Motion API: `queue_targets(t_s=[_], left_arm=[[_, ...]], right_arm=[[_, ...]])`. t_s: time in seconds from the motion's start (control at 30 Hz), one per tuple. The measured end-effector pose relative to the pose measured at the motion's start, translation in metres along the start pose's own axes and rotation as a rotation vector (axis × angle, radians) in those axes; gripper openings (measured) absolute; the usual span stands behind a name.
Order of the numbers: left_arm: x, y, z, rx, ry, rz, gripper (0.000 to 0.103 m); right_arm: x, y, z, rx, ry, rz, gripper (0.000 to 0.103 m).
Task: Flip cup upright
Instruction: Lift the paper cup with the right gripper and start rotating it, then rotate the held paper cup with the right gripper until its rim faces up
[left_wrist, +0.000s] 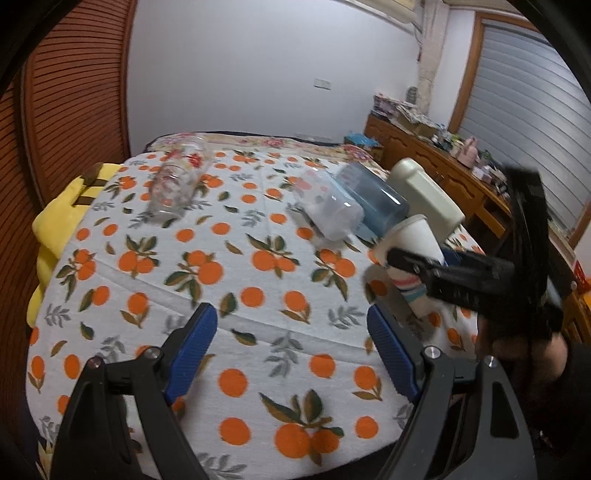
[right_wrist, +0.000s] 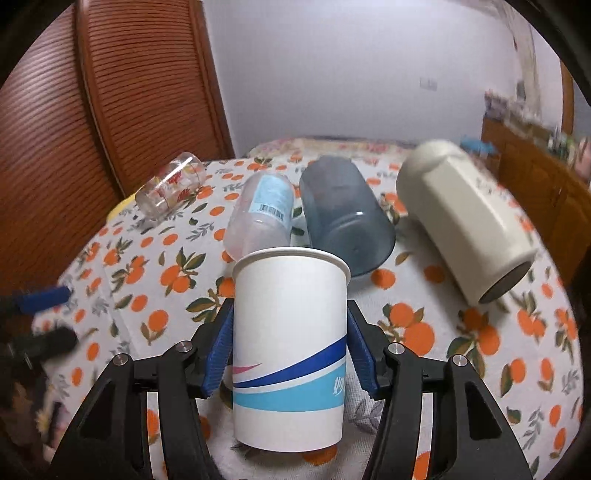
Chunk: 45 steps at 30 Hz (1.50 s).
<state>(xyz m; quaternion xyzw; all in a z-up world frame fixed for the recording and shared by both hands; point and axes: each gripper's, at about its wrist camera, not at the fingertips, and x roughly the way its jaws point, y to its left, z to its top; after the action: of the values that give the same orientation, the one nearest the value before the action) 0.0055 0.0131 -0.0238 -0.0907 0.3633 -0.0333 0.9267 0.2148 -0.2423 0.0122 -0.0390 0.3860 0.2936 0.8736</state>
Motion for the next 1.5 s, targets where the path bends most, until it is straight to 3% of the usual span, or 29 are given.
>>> queue_targets(t_s=[0.23,0.4,0.73,0.9,1.0,1.1,1.2,1.33,1.5], left_arm=[[0.008,-0.004,-0.004,0.011,0.030,-0.001,0.084],[0.004,-0.002,-0.002,0.014,0.020,0.004,0.084],[0.003,0.005,-0.004,0.001,0.016,0.003,0.084],[0.004,0.006,-0.005,-0.001,0.019,0.002,0.084],[0.004,0.008,-0.007,-0.003,0.020,0.006,0.084],[0.005,0.010,-0.008,-0.011,0.021,0.006,0.084],[0.007,0.010,-0.009,-0.011,0.024,0.004,0.084],[0.009,0.007,-0.009,-0.005,0.029,0.004,0.084],[0.011,0.004,-0.009,0.001,0.033,0.002,0.084]], right_arm=[[0.025,-0.012,0.006,0.064,0.263,0.062,0.070],[0.019,-0.009,0.012,0.029,0.323,0.064,0.074],[0.039,-0.006,0.046,-0.015,0.569,0.095,0.074],[0.055,0.000,0.048,-0.060,0.632,0.072,0.063],[0.050,-0.002,0.053,-0.074,0.585,0.051,0.060],[0.027,-0.006,0.057,-0.053,0.413,0.091,0.060],[0.007,-0.005,0.042,-0.054,0.200,0.076,0.060],[-0.007,-0.003,0.010,-0.077,-0.051,-0.011,0.060],[-0.006,0.005,0.003,-0.124,-0.113,-0.066,0.059]])
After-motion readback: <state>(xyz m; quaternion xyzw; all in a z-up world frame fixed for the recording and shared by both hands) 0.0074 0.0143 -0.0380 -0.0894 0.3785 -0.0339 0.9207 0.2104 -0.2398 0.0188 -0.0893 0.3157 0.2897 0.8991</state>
